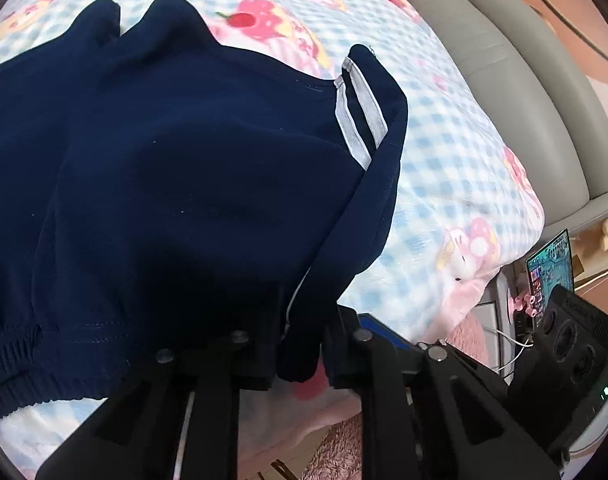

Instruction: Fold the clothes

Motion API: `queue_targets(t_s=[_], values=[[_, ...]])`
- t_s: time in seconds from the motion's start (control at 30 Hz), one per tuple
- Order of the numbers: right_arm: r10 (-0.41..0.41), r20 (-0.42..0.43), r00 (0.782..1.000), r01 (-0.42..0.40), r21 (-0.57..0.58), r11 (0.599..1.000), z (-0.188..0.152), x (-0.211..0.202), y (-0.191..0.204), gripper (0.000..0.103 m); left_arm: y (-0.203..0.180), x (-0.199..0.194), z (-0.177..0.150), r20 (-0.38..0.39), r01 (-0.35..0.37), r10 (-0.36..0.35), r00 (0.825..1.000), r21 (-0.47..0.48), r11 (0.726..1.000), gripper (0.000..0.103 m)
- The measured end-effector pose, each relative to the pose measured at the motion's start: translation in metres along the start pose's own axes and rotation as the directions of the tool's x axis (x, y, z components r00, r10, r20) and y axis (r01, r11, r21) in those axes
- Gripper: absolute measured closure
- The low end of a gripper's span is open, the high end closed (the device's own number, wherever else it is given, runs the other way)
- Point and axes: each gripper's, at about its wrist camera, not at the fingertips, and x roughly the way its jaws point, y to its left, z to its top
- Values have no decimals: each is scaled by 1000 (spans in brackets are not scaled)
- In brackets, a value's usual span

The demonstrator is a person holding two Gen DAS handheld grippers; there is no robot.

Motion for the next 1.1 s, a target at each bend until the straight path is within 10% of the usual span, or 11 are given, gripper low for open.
queue_targets(t_s=[0.3, 0.63, 1.1], values=[[-10, 20, 1000, 9, 77, 997, 22, -5, -11, 70, 4, -35, 1, 128, 121, -111, 986, -69, 990, 88], [63, -4, 998, -63, -136, 989, 42, 7, 60, 70, 54, -103, 2, 305, 81, -17, 952, -198, 977, 89], [96, -86, 992, -120, -354, 927, 17, 25, 134, 59, 161, -138, -36, 354, 89, 42, 934, -346, 934, 89]])
